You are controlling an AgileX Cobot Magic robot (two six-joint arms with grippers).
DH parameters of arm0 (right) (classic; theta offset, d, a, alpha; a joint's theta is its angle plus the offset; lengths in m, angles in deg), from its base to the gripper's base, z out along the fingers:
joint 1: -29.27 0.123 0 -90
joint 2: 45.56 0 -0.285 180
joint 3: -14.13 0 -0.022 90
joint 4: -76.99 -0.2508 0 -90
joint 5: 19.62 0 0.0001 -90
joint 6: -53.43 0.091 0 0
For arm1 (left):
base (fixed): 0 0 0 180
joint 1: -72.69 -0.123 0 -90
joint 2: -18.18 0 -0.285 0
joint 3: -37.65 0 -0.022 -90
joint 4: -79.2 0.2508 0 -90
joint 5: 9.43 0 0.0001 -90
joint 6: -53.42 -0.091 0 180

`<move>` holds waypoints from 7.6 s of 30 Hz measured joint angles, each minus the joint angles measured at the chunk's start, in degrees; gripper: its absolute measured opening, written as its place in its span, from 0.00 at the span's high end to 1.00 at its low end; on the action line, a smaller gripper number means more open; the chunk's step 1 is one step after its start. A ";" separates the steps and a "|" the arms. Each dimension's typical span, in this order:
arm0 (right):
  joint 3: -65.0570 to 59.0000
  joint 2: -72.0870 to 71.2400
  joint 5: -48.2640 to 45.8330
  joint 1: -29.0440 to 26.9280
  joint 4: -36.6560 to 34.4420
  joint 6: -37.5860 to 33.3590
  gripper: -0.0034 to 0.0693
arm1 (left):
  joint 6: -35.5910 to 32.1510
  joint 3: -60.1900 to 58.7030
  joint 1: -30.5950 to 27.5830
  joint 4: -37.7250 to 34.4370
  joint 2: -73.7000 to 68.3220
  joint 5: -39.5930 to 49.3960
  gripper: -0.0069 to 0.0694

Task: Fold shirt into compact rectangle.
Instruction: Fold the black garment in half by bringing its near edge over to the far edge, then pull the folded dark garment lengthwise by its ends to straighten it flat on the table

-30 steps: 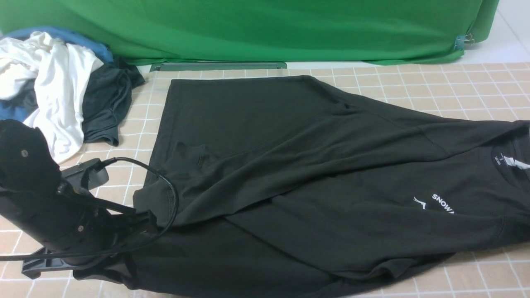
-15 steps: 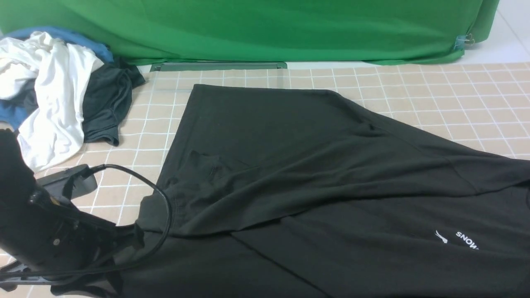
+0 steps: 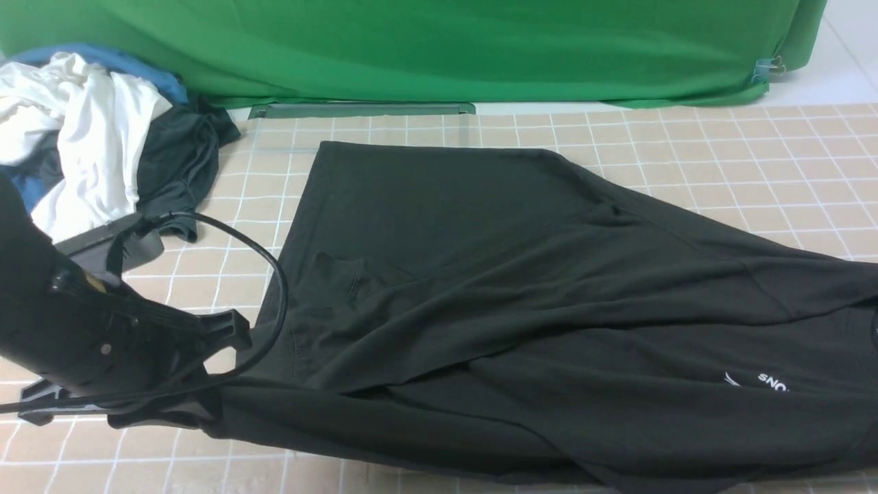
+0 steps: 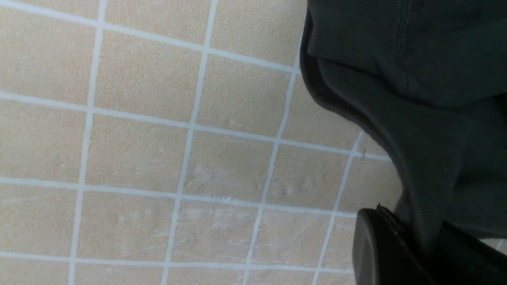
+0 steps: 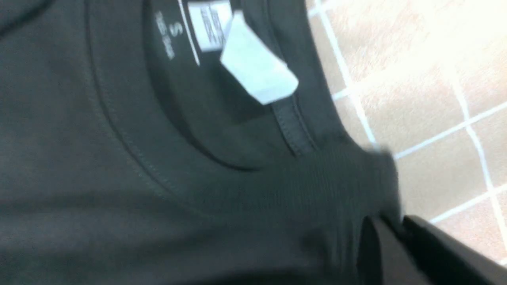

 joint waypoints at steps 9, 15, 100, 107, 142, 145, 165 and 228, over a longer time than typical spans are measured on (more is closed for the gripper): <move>4.93 -1.41 -9.53 1.68 -2.41 -2.47 0.24 | 0.00 -0.20 0.00 0.00 -4.55 -2.74 0.87; 6.40 -11.23 -20.44 14.58 -10.06 -9.59 0.25 | 0.00 -0.20 0.00 0.00 -4.63 -2.78 0.87; -0.63 10.29 7.17 67.79 9.57 -10.44 0.48 | -0.49 -0.20 0.00 -0.75 -4.63 -1.38 0.87; 0.03 11.12 6.50 67.94 11.23 -10.16 0.87 | -0.61 -0.20 0.00 -0.87 -4.63 -1.26 0.87; 14.12 6.49 0.67 44.66 -4.26 -20.29 0.88 | -0.37 25.60 0.00 -2.27 -18.50 0.99 0.87; 19.84 12.74 1.56 41.58 -4.32 -21.53 0.88 | 0.25 32.61 0.00 -2.41 -24.56 0.85 0.87; 53.51 38.97 7.45 32.66 -4.49 -25.84 0.88 | 6.27 69.47 -3.99 -3.69 -54.95 2.41 0.87; 59.10 37.69 -5.34 31.99 -19.27 -26.95 0.92 | 3.95 81.20 -8.80 -14.27 -60.17 10.73 0.25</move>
